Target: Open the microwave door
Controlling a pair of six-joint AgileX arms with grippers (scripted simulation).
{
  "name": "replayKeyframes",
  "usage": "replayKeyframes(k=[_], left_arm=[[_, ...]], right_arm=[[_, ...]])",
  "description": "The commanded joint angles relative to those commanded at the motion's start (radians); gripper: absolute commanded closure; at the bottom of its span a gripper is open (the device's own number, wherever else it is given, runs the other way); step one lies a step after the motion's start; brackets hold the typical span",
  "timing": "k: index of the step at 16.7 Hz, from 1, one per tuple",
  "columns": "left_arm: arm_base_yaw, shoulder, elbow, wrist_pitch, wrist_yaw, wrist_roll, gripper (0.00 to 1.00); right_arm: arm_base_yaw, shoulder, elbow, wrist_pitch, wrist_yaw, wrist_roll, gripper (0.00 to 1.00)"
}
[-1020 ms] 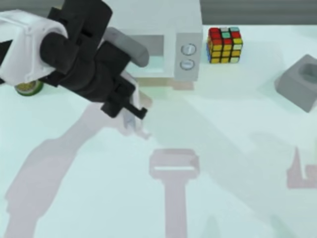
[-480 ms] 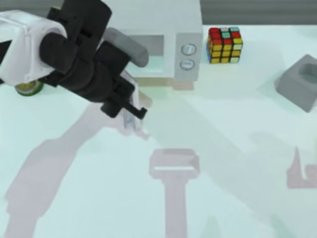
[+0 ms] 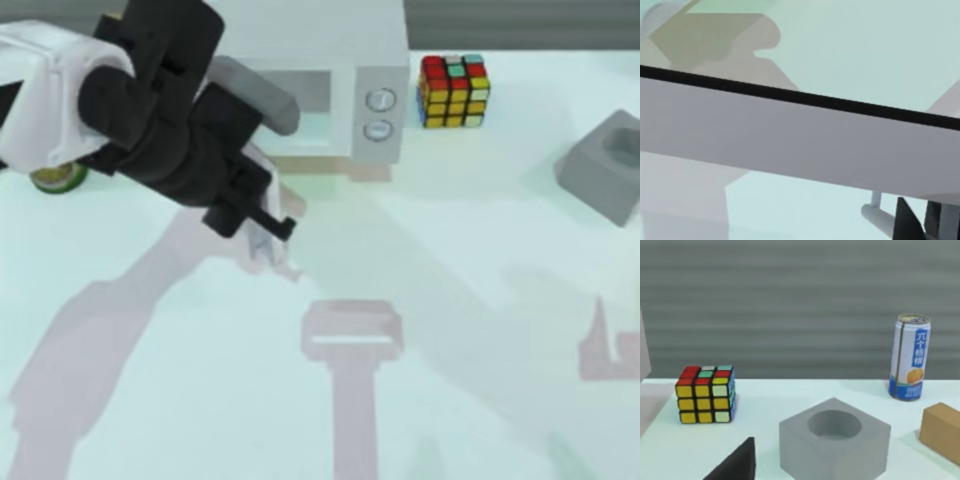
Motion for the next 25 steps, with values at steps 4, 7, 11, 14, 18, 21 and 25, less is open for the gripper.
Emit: replayKeyframes(k=[4,7,11,14,18,21,25], left_arm=[[0.000,0.000,0.000,0.000,0.000,0.000,1.00],[0.000,0.000,0.000,0.000,0.000,0.000,1.00],[0.010,-0.005,-0.008,-0.006,0.021,0.031,1.00],[0.043,-0.020,-0.026,-0.024,0.059,0.108,1.00],[0.075,-0.041,-0.040,-0.037,0.097,0.182,1.00],[0.075,-0.041,-0.040,-0.037,0.097,0.183,1.00],[0.075,-0.041,-0.040,-0.037,0.097,0.183,1.00]], right_arm=[[0.000,0.000,0.000,0.000,0.000,0.000,0.00],[0.000,0.000,0.000,0.000,0.000,0.000,0.00],[0.000,0.000,0.000,0.000,0.000,0.000,0.00],[0.000,0.000,0.000,0.000,0.000,0.000,0.00],[0.000,0.000,0.000,0.000,0.000,0.000,0.00],[0.000,0.000,0.000,0.000,0.000,0.000,0.00],[0.000,0.000,0.000,0.000,0.000,0.000,0.00]])
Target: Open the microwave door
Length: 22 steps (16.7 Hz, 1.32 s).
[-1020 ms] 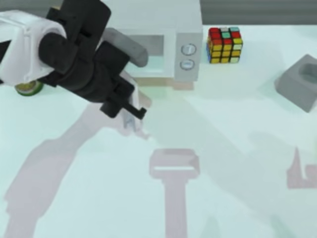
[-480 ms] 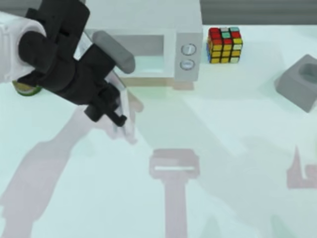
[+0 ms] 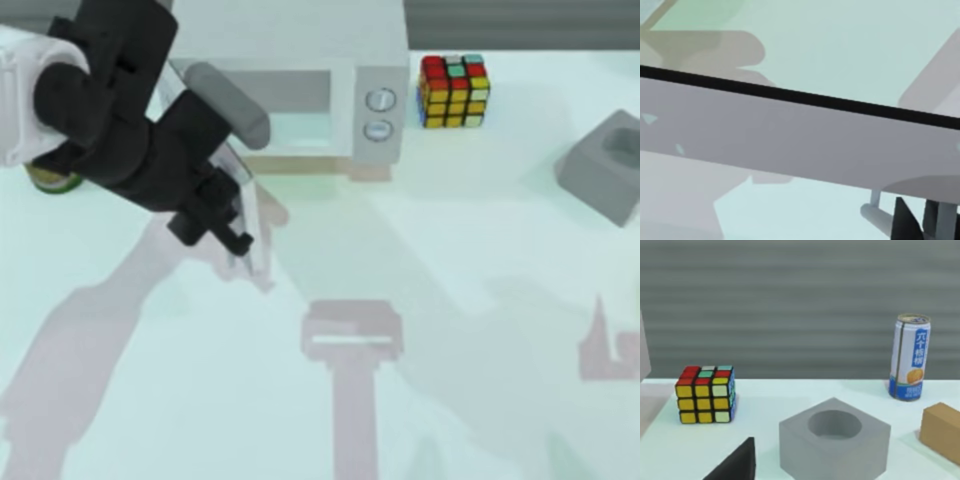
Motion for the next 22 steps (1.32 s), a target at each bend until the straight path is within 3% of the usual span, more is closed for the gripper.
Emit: replayKeyframes(k=[18,22], left_arm=[[-0.002,0.003,-0.003,-0.001,0.004,-0.001,1.00],[0.021,-0.002,-0.002,-0.017,0.025,0.056,1.00]], right_arm=[[0.000,0.000,0.000,0.000,0.000,0.000,0.00],[0.000,0.000,0.000,0.000,0.000,0.000,0.00]])
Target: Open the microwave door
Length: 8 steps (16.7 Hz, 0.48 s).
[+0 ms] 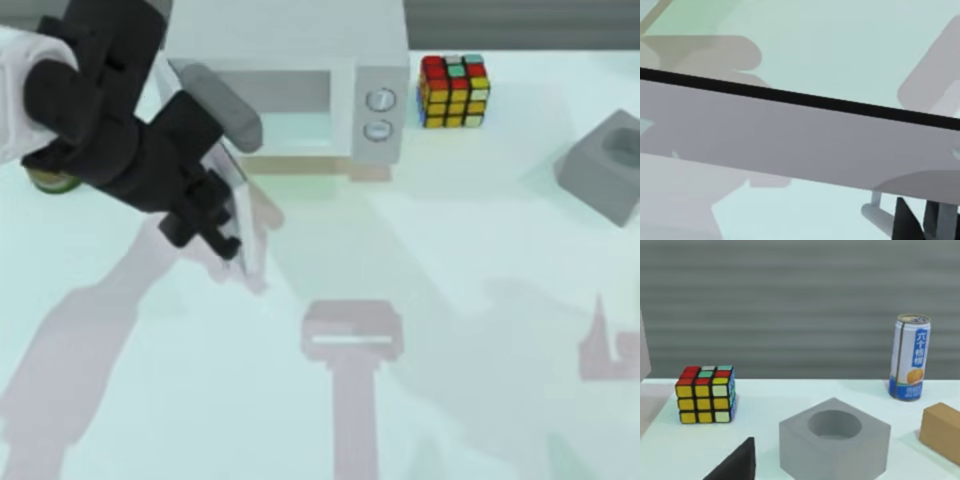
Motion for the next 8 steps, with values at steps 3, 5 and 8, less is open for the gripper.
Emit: replayKeyframes(k=[3,5,8], left_arm=[[0.036,-0.006,-0.004,-0.027,0.037,0.081,1.00],[0.057,-0.011,-0.007,-0.043,0.060,0.129,1.00],[0.067,-0.014,-0.008,-0.049,0.071,0.151,1.00]], right_arm=[[0.000,0.000,0.000,0.000,0.000,0.000,0.00],[0.000,0.000,0.000,0.000,0.000,0.000,0.00],[0.000,0.000,0.000,0.000,0.000,0.000,0.00]])
